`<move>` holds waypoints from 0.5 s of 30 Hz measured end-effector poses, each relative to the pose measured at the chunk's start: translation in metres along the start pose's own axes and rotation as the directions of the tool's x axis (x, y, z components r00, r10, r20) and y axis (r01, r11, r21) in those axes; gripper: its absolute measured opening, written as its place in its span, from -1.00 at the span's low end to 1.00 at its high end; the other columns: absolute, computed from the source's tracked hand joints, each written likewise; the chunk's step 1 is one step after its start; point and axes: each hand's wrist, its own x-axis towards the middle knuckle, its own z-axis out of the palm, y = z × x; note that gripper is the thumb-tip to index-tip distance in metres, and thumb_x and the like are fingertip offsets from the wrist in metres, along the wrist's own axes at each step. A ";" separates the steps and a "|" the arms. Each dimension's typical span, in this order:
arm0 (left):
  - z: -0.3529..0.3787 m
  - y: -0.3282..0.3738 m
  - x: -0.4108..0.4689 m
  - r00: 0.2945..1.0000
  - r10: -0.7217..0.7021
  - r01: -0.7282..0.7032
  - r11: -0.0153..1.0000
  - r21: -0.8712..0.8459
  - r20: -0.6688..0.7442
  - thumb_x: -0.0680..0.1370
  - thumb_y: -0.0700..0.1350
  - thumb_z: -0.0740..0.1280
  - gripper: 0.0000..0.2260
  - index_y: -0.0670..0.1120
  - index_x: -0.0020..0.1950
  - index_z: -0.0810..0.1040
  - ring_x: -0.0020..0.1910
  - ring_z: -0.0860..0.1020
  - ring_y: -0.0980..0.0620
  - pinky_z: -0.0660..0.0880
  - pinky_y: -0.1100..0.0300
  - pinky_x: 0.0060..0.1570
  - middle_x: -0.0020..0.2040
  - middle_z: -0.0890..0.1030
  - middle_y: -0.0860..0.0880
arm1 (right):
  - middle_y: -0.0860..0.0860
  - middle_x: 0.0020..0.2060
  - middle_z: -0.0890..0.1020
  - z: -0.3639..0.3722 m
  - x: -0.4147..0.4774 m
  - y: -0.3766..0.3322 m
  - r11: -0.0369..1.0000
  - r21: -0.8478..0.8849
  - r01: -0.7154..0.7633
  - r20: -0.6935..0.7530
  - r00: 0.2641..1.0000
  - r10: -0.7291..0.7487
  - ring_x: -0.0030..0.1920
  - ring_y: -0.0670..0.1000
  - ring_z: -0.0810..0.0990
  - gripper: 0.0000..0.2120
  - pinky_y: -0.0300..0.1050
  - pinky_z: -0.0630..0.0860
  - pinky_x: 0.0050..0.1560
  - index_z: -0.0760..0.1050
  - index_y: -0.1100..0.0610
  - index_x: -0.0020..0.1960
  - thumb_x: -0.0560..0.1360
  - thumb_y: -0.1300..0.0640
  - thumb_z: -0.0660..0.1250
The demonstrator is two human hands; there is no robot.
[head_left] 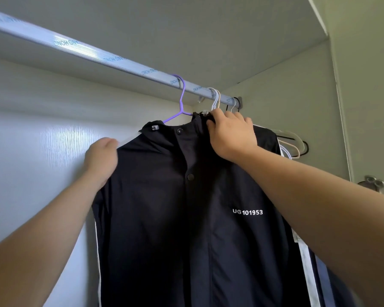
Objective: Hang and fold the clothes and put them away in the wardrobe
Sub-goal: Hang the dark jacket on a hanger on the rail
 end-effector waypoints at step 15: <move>0.039 0.040 0.002 0.972 0.226 -0.199 0.936 0.290 -0.064 0.67 0.10 -0.04 -0.57 -0.11 -0.30 0.25 -0.11 0.46 -0.27 0.34 -0.06 -0.09 -0.33 0.43 -0.09 | 0.04 -0.21 0.48 0.000 -0.042 0.083 0.949 0.019 -0.314 0.020 0.949 0.313 -0.19 0.19 0.43 -0.52 0.06 0.31 -0.20 0.27 0.02 -0.06 0.64 -0.32 -0.19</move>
